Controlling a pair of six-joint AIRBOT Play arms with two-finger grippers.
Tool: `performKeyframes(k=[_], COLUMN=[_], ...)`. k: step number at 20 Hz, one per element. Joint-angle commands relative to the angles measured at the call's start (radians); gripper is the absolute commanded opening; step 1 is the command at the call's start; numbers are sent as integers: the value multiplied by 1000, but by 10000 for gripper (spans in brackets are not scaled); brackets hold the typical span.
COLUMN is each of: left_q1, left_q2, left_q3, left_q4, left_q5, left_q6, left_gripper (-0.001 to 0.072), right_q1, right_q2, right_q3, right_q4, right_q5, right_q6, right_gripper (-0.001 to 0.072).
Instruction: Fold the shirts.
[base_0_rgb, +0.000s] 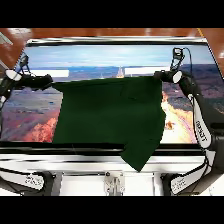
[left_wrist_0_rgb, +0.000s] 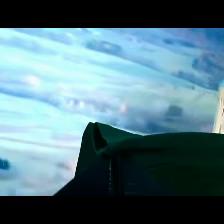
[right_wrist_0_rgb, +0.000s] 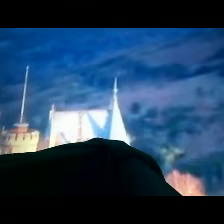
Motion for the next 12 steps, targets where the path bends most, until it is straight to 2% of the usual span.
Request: performKeyframes(k=[1,4,9,10,12], left_q1=[-27,-12,43,44,40], left_q2=[-122,-130,-129,-132,-160], left_q3=[27,39,161,159,159], left_q4=[-37,-36,-27,2,31], left_q5=[69,-45,-399,-444,-504], left_q6=[9,46,65,31,-31], left_gripper=[35,34,33,33,33], right_q1=[5,0,-25,-24,-7], right_q2=[-67,-32,106,103,95], right_q3=[-1,-1,-2,-5,-46], right_q4=[12,-3,-51,-50,-48], right_q5=[-58,121,737,812,840], right_q6=[5,5,47,48,82], right_gripper=[63,64,64,63,64])
